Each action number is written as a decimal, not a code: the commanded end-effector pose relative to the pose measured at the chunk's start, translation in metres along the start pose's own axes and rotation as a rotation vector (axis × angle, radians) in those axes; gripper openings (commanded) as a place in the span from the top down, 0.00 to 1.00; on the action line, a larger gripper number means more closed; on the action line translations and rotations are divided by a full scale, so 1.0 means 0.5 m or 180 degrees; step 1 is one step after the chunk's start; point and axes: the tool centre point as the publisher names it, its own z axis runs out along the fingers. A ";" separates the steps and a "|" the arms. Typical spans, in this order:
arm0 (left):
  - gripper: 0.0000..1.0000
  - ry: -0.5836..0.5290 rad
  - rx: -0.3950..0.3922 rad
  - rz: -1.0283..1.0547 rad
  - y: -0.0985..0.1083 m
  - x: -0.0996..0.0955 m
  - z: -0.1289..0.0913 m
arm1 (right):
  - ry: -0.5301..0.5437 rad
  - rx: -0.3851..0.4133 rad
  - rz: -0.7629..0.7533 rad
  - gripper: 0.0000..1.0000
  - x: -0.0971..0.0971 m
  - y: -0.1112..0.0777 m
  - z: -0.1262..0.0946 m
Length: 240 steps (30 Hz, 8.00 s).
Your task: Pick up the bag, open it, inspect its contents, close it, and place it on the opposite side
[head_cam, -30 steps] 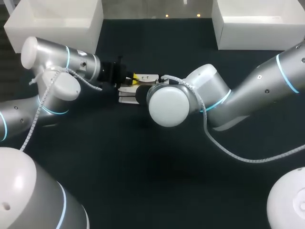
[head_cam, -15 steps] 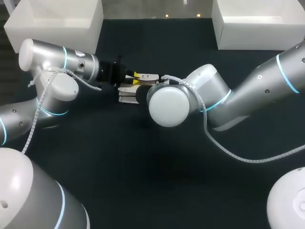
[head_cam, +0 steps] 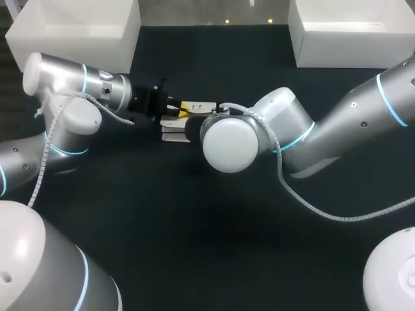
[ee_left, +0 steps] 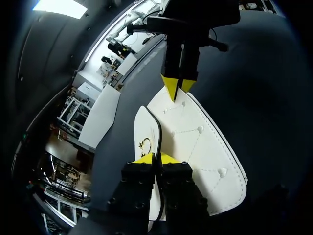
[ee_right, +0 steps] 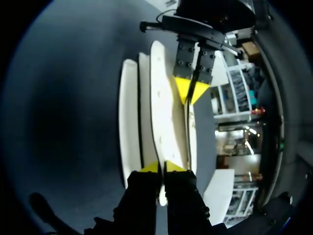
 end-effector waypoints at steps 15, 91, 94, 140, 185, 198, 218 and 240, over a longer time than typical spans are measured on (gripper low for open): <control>1.00 -0.0065 -0.0149 -0.0151 0.021 -0.017 0.028 | -0.0008 0.0004 0.0001 1.00 0.000 0.001 0.003; 0.00 0.1314 -0.0608 -0.1493 -0.047 -0.028 -0.208 | 0.1439 -0.0147 0.0012 0.00 -0.141 -0.031 -0.108; 0.00 0.1446 -0.0633 -0.1576 -0.043 -0.021 -0.211 | 0.1561 -0.0193 0.0035 0.00 -0.151 -0.035 -0.106; 0.00 0.0553 -0.1045 -0.4421 -0.033 -0.042 -0.211 | 0.2862 0.0625 0.2747 0.00 -0.224 -0.078 -0.060; 0.00 0.0590 -0.0255 -0.6841 0.007 -0.009 -0.203 | 0.2800 0.0571 0.5311 0.00 -0.175 -0.110 -0.030; 0.00 0.1766 0.0323 -0.7708 0.052 -0.007 -0.190 | 0.3557 0.0327 0.5702 0.00 -0.149 -0.101 0.010; 0.07 0.2100 0.0278 -0.7793 0.046 0.011 -0.119 | 0.4274 0.0103 0.5584 0.33 -0.095 -0.081 0.063; 0.35 0.2137 0.0368 -0.7745 0.036 0.022 -0.095 | 0.4664 -0.0252 0.5398 0.41 -0.069 -0.046 0.066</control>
